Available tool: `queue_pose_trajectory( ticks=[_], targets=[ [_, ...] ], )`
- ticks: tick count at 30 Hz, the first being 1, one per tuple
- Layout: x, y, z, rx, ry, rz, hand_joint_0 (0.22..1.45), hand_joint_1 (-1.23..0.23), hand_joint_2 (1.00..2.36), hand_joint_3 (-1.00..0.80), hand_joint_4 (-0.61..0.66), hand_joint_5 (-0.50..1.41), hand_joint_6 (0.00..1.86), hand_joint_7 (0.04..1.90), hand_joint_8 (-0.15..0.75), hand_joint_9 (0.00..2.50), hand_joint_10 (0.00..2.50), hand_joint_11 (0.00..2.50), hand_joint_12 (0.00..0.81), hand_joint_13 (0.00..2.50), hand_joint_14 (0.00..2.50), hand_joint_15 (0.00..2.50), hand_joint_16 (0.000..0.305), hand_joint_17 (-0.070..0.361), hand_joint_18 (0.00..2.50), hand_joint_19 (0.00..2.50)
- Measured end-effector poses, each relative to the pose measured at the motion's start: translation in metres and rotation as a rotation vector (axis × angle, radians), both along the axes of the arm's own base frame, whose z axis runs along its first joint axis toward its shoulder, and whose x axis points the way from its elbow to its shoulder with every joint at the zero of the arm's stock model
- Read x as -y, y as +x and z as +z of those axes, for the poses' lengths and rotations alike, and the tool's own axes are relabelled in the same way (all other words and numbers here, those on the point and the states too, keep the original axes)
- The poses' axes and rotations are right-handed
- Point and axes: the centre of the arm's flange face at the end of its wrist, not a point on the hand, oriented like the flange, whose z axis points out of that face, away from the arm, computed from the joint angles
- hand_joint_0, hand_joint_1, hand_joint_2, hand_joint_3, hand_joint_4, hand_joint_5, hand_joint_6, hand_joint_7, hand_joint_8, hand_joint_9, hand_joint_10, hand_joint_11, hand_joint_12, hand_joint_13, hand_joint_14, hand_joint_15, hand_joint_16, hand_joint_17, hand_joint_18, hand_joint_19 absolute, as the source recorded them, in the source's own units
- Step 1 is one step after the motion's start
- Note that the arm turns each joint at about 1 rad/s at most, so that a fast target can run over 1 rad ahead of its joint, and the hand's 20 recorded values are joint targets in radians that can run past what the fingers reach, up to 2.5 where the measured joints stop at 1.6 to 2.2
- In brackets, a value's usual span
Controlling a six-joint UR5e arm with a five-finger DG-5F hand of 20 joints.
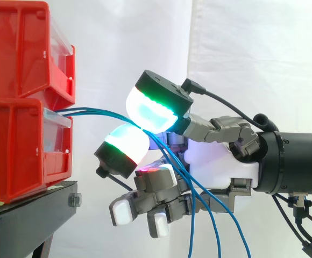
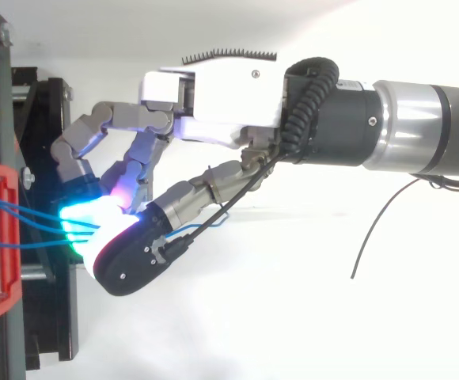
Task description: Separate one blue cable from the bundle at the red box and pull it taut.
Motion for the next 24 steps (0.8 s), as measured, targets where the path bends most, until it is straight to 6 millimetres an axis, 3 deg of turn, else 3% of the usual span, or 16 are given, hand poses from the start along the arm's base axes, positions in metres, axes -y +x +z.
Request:
queue_pose_trajectory(
  ticks=[18, 24],
  targets=[
    [0.0007, -0.0002, -0.0001, -0.001, 0.000, 0.003, 0.61, -0.93, 1.00, -0.50, 0.05, -0.14, 0.89, 1.22, 0.329, 1.18, 0.02, 1.21, 0.349, 0.86, 0.02, 0.56, 0.043, 0.097, 0.90, 0.78],
    [0.0009, -0.0003, -0.0002, -0.002, 0.000, 0.003, 0.57, -0.86, 1.00, -0.50, 0.07, -0.14, 0.88, 1.17, 0.330, 1.19, 0.02, 1.19, 0.352, 0.86, 0.02, 0.55, 0.045, 0.100, 0.91, 0.78]
  ],
)
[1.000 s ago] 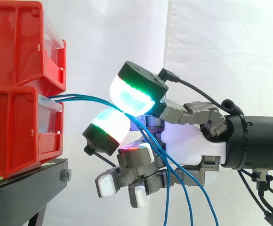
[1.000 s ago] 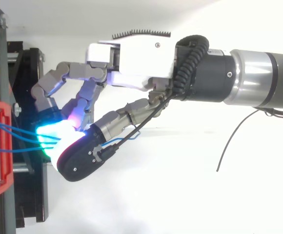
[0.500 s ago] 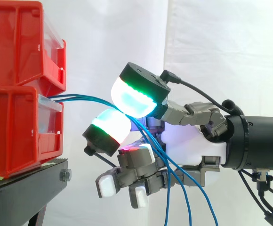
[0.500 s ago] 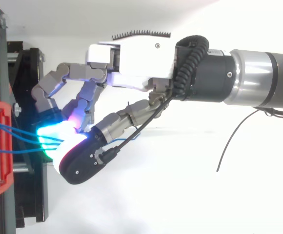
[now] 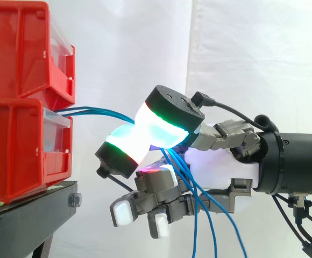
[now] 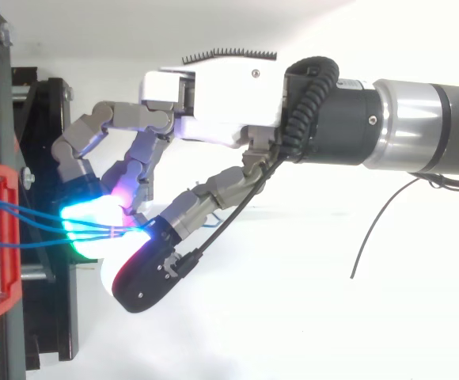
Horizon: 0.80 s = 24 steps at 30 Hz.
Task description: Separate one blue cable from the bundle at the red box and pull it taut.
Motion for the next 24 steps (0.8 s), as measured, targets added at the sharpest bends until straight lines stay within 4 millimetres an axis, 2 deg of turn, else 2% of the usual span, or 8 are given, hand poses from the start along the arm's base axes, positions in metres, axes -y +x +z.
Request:
queue_pose_trajectory(
  ticks=[4, 12, 17, 20, 24],
  targets=[
    [-0.0002, 0.0000, 0.0000, 0.000, 0.001, 0.000, 0.56, -0.80, 1.00, -0.50, 0.08, -0.14, 0.87, 1.11, 0.330, 1.20, 0.02, 1.18, 0.354, 0.87, 0.02, 0.55, 0.045, 0.101, 0.91, 0.78],
    [0.0000, 0.0000, 0.0000, 0.000, 0.001, 0.000, 0.56, -0.65, 1.00, -0.50, 0.08, -0.14, 0.85, 1.14, 0.328, 1.21, 0.02, 1.18, 0.357, 0.87, 0.02, 0.55, 0.046, 0.103, 0.92, 0.79],
    [-0.0005, 0.0000, 0.0001, 0.000, 0.001, 0.001, 0.56, -0.62, 1.00, -0.50, 0.08, -0.14, 0.84, 1.14, 0.333, 1.21, 0.02, 1.15, 0.358, 0.87, 0.02, 0.56, 0.046, 0.102, 0.91, 0.80],
    [-0.0010, 0.0001, 0.0001, 0.000, 0.001, 0.001, 0.62, -0.62, 1.00, -0.50, 0.06, -0.14, 0.84, 1.15, 0.320, 1.21, 0.02, 1.17, 0.350, 0.87, 0.02, 0.56, 0.044, 0.100, 0.90, 0.80],
    [-0.0019, 0.0002, 0.0001, 0.000, 0.001, 0.002, 0.65, -0.67, 1.00, -0.46, 0.04, -0.13, 0.85, 1.20, 0.327, 1.21, 0.03, 1.18, 0.352, 0.87, 0.02, 0.56, 0.045, 0.100, 0.91, 0.81]
  ],
)
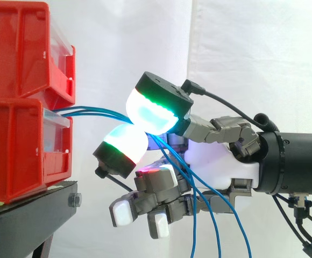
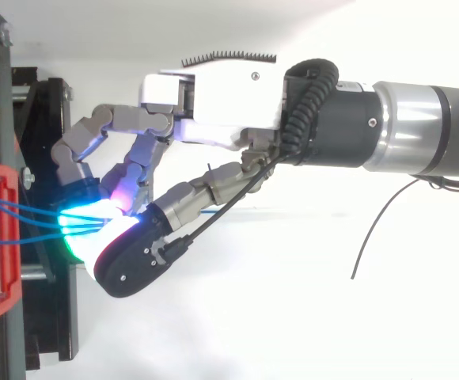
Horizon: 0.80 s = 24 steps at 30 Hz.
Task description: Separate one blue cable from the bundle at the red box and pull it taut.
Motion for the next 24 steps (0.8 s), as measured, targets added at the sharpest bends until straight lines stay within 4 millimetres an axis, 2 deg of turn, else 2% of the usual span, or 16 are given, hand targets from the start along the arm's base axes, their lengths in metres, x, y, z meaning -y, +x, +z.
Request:
queue_pose_trajectory(
  ticks=[7, 11, 14, 19, 24],
  targets=[
    [-0.0004, 0.0000, 0.0000, 0.000, 0.000, 0.001, 0.72, -0.82, 1.01, -0.40, 0.02, -0.14, 0.87, 1.24, 0.332, 1.20, 0.02, 1.20, 0.357, 0.86, 0.02, 0.56, 0.045, 0.101, 0.91, 0.79],
    [-0.0011, -0.0001, -0.0007, 0.000, 0.000, 0.002, 0.77, -0.87, 1.00, -0.50, -0.04, -0.14, 0.87, 1.34, 0.330, 1.19, 0.02, 1.19, 0.353, 0.85, 0.02, 0.56, 0.044, 0.099, 0.89, 0.78],
    [-0.0004, -0.0001, -0.0007, 0.002, 0.000, 0.001, 0.79, -0.88, 1.00, -0.50, -0.09, -0.14, 0.89, 1.31, 0.322, 1.18, 0.02, 1.19, 0.349, 0.85, 0.02, 0.55, 0.044, 0.098, 0.89, 0.77],
    [-0.0005, -0.0002, -0.0009, 0.001, 0.000, 0.002, 0.76, -0.91, 1.00, -0.50, -0.06, -0.15, 0.90, 1.24, 0.317, 1.18, 0.02, 1.19, 0.348, 0.85, 0.02, 0.55, 0.043, 0.098, 0.89, 0.76],
    [-0.0020, -0.0003, -0.0013, -0.001, 0.000, 0.005, 0.66, -0.93, 1.00, -0.50, 0.05, -0.14, 0.89, 1.24, 0.328, 1.19, 0.03, 1.20, 0.346, 0.85, 0.02, 0.55, 0.043, 0.098, 0.88, 0.78]
  ],
)
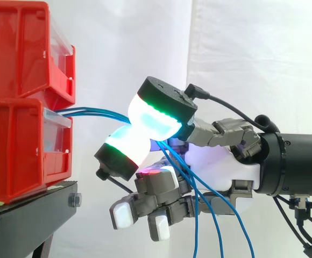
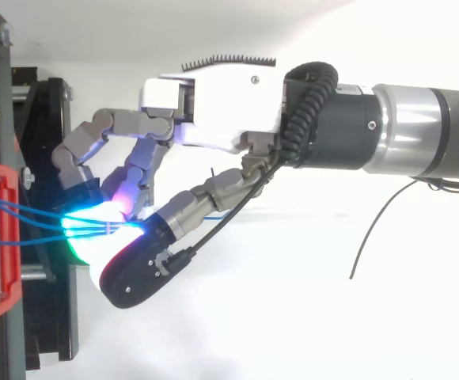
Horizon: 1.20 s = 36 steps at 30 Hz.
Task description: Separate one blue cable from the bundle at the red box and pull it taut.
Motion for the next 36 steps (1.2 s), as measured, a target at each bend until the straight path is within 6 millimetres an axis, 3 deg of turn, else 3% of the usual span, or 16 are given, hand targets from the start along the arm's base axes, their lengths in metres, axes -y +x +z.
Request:
queue_pose_trajectory(
  ticks=[8, 12, 15, 22, 28, 31, 33, 36],
  targets=[
    [-0.0002, -0.0002, -0.0001, -0.002, 0.000, 0.002, 0.47, -0.83, 1.00, -0.50, 0.08, -0.14, 0.88, 1.17, 0.359, 1.22, 0.02, 1.19, 0.384, 0.88, 0.02, 0.56, 0.051, 0.115, 0.95, 0.77],
    [0.0003, -0.0002, -0.0002, -0.002, 0.002, 0.002, 0.49, -0.63, 1.00, -0.50, 0.08, -0.14, 0.87, 1.16, 0.353, 1.23, 0.02, 1.16, 0.383, 0.88, 0.02, 0.56, 0.051, 0.114, 0.95, 0.78],
    [0.0010, -0.0003, -0.0001, -0.002, 0.002, 0.001, 0.52, -0.57, 1.00, -0.50, 0.08, -0.13, 0.87, 1.20, 0.344, 1.23, 0.02, 1.16, 0.371, 0.88, 0.02, 0.56, 0.048, 0.109, 0.94, 0.81],
    [0.0028, -0.0005, -0.0001, -0.002, 0.003, 0.001, 0.65, -0.66, 1.00, -0.49, 0.05, -0.13, 0.88, 1.28, 0.331, 1.25, 0.02, 1.18, 0.362, 0.89, 0.02, 0.57, 0.045, 0.102, 0.94, 0.83],
    [0.0031, -0.0006, -0.0001, -0.002, 0.002, 0.002, 0.69, -0.84, 1.01, -0.34, 0.06, -0.14, 0.88, 1.31, 0.337, 1.22, 0.03, 1.20, 0.365, 0.89, 0.02, 0.58, 0.046, 0.103, 0.95, 0.83],
    [0.0030, -0.0007, -0.0002, -0.003, 0.002, 0.005, 0.73, -0.88, 1.01, -0.36, 0.00, -0.14, 0.89, 1.34, 0.332, 1.22, 0.03, 1.19, 0.365, 0.88, 0.02, 0.58, 0.046, 0.103, 0.95, 0.82],
    [0.0029, -0.0007, -0.0003, -0.003, 0.002, 0.005, 0.79, -0.90, 1.00, -0.50, -0.07, -0.15, 0.89, 1.32, 0.325, 1.20, 0.03, 1.21, 0.360, 0.87, 0.02, 0.57, 0.045, 0.100, 0.92, 0.80],
    [0.0028, -0.0008, -0.0004, -0.004, 0.002, 0.006, 0.77, -0.91, 1.00, -0.50, -0.06, -0.15, 0.90, 1.30, 0.324, 1.20, 0.03, 1.21, 0.355, 0.87, 0.02, 0.56, 0.044, 0.100, 0.92, 0.77]
  ],
)
